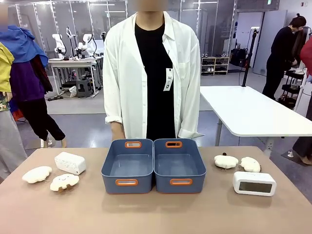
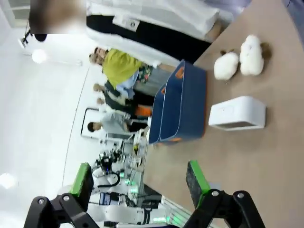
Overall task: Sort the digital clocks into the basket.
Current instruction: Pick up the Digital clock from the table and place it into the empty Plastic storage basket.
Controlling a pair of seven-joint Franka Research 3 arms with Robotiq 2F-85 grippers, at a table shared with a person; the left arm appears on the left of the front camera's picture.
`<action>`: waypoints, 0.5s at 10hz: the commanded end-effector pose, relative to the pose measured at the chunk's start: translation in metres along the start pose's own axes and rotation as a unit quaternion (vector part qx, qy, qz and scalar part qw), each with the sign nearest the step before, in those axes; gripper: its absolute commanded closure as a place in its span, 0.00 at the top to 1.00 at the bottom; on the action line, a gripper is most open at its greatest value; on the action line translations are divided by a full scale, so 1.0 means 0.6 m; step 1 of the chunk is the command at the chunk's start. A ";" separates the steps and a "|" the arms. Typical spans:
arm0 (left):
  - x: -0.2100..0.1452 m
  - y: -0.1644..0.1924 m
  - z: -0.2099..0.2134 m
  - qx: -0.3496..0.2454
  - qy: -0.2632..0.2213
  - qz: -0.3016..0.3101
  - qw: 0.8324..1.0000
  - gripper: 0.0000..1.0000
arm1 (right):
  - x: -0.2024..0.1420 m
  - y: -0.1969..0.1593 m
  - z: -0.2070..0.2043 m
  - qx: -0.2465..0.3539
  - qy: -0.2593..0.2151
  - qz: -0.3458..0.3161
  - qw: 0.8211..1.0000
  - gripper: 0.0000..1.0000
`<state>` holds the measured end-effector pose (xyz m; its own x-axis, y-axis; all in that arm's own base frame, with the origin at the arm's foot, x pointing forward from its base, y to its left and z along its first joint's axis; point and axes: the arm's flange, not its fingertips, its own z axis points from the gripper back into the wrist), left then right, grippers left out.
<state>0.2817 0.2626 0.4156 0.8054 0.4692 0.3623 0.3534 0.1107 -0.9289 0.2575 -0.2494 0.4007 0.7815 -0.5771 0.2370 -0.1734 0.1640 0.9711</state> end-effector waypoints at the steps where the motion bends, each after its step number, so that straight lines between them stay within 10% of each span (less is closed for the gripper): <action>1: 0.024 -0.009 -0.017 0.003 -0.018 -0.011 1.000 1.00 | 0.007 0.030 -0.051 0.001 0.000 0.013 1.000 1.00; 5: 0.009 0.000 0.006 0.002 -0.016 -0.002 1.000 1.00 | 0.006 0.011 -0.004 0.001 -0.006 0.009 1.000 1.00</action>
<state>0.2925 0.2654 0.4174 0.7806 0.5092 0.3624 0.3509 0.1229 -0.9283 0.2689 -0.2438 0.4082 0.7694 -0.5860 0.2543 -0.1835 0.1786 0.9667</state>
